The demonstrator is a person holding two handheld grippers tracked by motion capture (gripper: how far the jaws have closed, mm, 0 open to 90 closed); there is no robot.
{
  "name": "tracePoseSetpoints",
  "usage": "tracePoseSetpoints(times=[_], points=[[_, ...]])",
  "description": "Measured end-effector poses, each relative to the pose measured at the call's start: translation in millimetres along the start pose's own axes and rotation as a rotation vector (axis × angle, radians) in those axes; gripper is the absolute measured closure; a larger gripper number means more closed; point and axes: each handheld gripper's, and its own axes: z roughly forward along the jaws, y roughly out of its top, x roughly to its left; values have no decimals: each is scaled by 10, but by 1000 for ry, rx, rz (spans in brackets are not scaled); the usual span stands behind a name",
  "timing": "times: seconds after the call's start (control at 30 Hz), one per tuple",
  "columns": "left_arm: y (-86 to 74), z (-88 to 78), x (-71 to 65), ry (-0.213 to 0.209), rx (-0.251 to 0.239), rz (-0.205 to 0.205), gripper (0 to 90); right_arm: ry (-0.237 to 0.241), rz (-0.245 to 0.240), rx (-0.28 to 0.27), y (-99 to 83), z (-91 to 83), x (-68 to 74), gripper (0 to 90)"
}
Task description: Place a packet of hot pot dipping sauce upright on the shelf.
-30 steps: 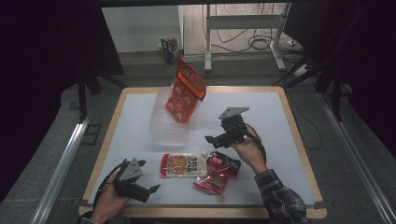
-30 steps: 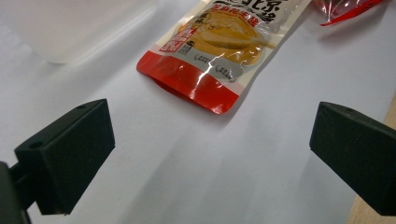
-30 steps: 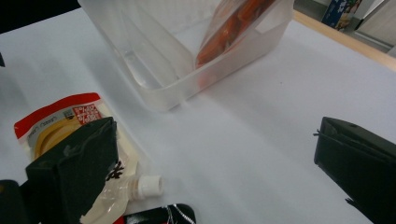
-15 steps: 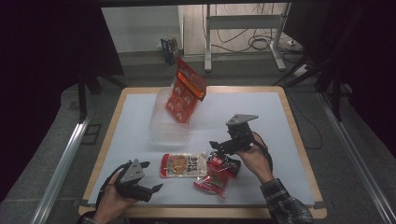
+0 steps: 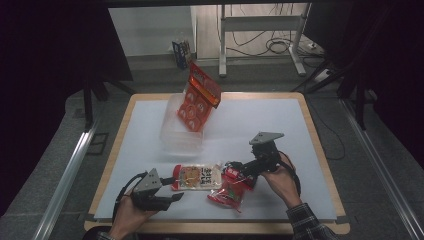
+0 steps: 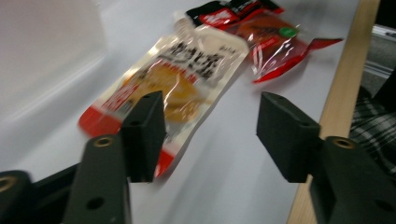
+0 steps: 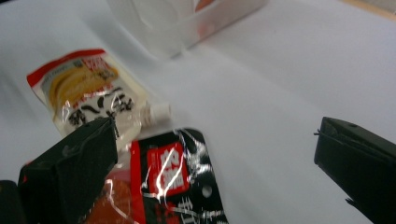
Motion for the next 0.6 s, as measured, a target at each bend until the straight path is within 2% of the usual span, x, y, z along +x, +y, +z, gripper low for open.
tracePoseSetpoints(times=[0.03, 0.07, 0.1, 0.13, 0.3, 0.33, 0.5, 0.6], points=[[0, 0, 0, 0, 0, 0, 471, 0, 0, 0, 0, 0, 0, 0], [45, 52, -33, -27, -6, 6, 501, -2, -1, 12, -43, -11, 10, 0], [45, 52, -33, -27, -6, 6, 536, -2, -1, 12, -43, -11, 10, 0], [88, 116, -69, -52, -4, 12, 563, -6, -6, 17, -80, -24, 18, 0], [171, 242, -150, -92, -4, 26, 712, 7, 5, 0, -149, -55, 54, 0], [210, 293, -190, -108, -5, 40, 737, 13, 12, -3, -183, -67, 66, 0], [286, 395, -249, -145, -13, 56, 855, 17, 27, -1, -249, -85, 77, 0], [350, 527, -295, -181, -11, 59, 897, 21, 42, -4, -294, -112, 81, 0]])
